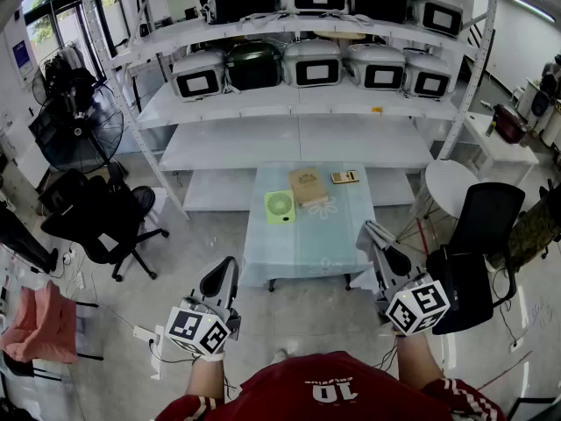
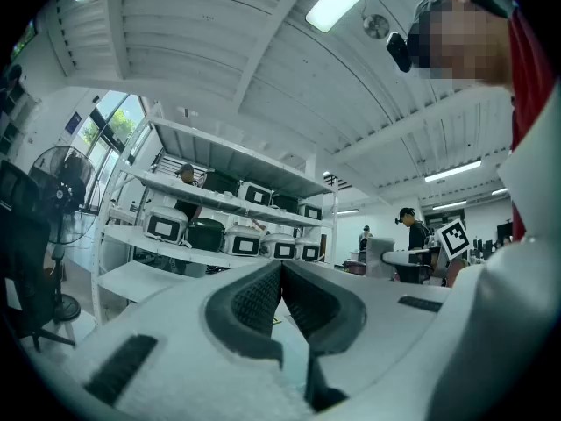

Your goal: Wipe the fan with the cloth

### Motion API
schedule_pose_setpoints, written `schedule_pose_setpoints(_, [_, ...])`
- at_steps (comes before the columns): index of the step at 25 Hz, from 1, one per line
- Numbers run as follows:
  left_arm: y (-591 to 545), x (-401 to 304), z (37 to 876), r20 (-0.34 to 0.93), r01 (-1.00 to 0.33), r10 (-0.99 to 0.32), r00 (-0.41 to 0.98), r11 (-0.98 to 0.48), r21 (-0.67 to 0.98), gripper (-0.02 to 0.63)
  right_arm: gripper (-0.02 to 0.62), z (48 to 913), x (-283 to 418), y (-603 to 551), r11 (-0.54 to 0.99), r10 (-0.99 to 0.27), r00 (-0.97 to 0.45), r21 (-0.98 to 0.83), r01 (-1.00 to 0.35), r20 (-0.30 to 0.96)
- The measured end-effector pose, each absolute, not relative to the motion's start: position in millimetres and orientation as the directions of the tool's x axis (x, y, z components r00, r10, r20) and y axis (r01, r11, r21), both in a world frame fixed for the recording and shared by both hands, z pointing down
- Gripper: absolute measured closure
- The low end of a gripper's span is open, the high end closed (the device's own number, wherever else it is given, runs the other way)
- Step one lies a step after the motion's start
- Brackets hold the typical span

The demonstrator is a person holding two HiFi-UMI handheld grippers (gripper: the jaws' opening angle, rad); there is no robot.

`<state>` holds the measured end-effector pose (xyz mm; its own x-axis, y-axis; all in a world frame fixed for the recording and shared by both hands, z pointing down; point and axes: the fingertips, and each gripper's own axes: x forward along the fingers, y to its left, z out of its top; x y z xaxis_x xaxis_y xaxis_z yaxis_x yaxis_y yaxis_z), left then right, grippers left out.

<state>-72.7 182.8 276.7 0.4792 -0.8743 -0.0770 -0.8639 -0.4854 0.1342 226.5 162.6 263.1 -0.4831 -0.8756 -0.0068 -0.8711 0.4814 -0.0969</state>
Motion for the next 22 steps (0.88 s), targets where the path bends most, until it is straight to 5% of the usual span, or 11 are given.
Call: schedule_pose_setpoints(22, [198.7,-28.3,292.8,-0.036,-0.898,-0.907,0.420,-0.421,0.127,0.604,0.578,277.7,252.3,162.6,0.586,-0.809,-0.588,-0.118,-0.802,-0.025])
